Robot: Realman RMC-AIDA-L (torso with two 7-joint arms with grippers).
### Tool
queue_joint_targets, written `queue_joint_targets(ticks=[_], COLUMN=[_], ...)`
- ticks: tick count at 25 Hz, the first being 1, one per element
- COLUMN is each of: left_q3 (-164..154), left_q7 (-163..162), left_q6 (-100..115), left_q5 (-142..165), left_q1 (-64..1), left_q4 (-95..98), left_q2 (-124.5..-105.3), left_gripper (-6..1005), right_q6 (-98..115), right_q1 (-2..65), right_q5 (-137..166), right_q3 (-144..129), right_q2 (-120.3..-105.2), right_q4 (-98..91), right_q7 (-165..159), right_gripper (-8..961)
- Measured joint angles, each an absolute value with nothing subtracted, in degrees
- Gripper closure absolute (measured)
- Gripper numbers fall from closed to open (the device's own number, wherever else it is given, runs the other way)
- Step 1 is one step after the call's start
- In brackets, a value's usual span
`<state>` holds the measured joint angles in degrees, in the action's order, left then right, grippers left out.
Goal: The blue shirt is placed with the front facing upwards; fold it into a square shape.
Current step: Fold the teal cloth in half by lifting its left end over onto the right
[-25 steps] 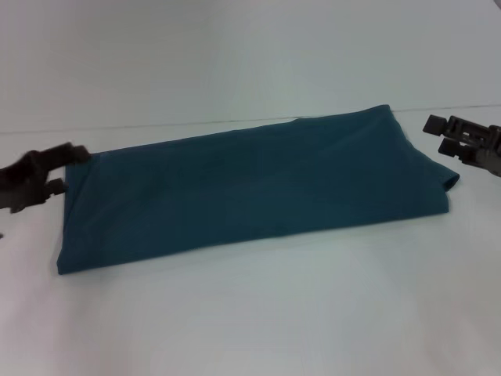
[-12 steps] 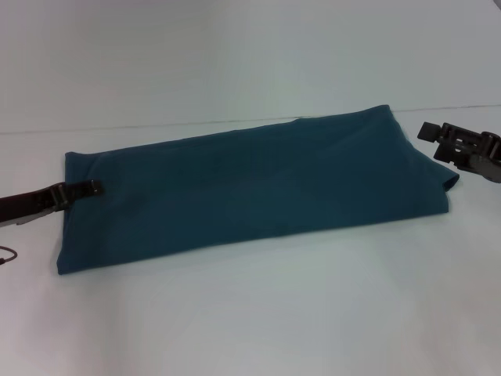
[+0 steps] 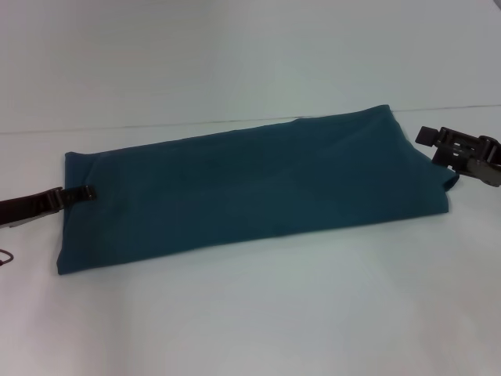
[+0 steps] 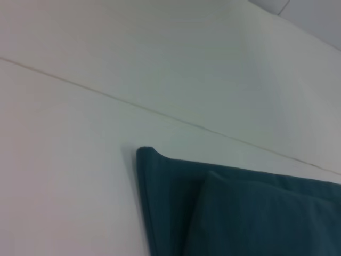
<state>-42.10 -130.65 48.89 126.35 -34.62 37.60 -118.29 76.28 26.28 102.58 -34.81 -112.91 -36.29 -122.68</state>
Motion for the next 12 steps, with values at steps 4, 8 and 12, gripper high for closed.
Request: queue_joint_targets(ticks=[4, 8, 12], left_q3=[-42.3, -43.3, -43.6], left_q7=[-130.6, -130.8, -130.6], left_q6=[47.9, 45.8, 44.5], left_q5=[126.4, 127.4, 127.7], left_q1=[-34.6, -34.7, -34.8], left_q4=[37.1, 36.8, 36.7], left_q2=[-118.37, -118.63, -119.26], left_gripper=[124, 124, 124], right_q6=[76.3, 76.4, 76.5], right_q1=[26.3, 26.3, 26.3], right_q5=[102.6, 102.6, 102.6], right_q3=[-34.8, -34.8, -34.8], right_q2=[-112.97, -113.03, -113.1], right_q4=[-36.3, -36.3, -36.3], right_q7=[-122.6, -122.6, -122.6], right_gripper=[54, 54, 54])
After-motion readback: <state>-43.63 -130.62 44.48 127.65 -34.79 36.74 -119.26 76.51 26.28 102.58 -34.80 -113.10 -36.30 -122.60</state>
